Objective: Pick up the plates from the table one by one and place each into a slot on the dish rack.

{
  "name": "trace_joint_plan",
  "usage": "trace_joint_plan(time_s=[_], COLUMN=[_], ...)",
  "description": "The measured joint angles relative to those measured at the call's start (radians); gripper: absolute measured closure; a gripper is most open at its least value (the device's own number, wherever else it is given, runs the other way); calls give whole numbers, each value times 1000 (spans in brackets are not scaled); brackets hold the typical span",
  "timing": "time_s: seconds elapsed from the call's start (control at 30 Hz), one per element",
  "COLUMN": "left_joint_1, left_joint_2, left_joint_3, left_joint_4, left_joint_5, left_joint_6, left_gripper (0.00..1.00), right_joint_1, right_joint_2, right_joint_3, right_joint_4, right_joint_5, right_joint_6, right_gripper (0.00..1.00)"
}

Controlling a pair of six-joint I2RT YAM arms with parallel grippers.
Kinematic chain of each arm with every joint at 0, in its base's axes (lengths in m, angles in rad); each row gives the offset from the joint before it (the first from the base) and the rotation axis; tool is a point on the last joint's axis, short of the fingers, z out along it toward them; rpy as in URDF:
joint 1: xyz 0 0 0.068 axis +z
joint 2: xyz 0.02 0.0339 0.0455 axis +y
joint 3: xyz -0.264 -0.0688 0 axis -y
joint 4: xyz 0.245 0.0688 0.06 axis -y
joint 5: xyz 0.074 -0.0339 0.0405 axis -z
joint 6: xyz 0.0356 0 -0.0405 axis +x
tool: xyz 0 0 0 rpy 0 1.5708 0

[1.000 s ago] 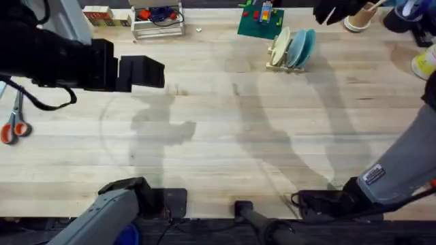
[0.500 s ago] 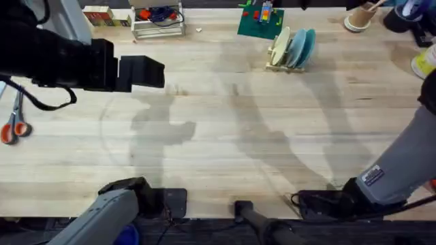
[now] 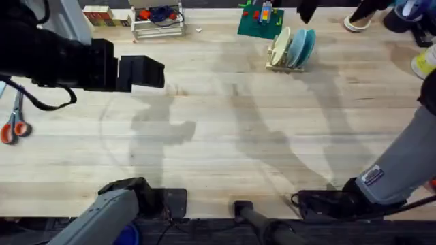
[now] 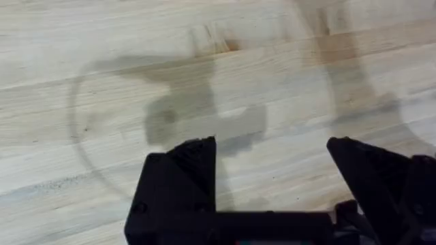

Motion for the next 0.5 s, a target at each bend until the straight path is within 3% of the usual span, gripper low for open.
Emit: trace_joint_plan(time_s=[0.5], left_joint_1=[0], left_joint_2=[0], left_joint_3=[0], left_joint_4=[0], left_joint_5=[0], left_joint_6=[0], left_gripper=[7], right_joint_1=[113], right_joint_2=[-62], right_joint_3=[0], right_joint_4=[-106], right_joint_5=[14], right_joint_6=[0], right_gripper=[7])
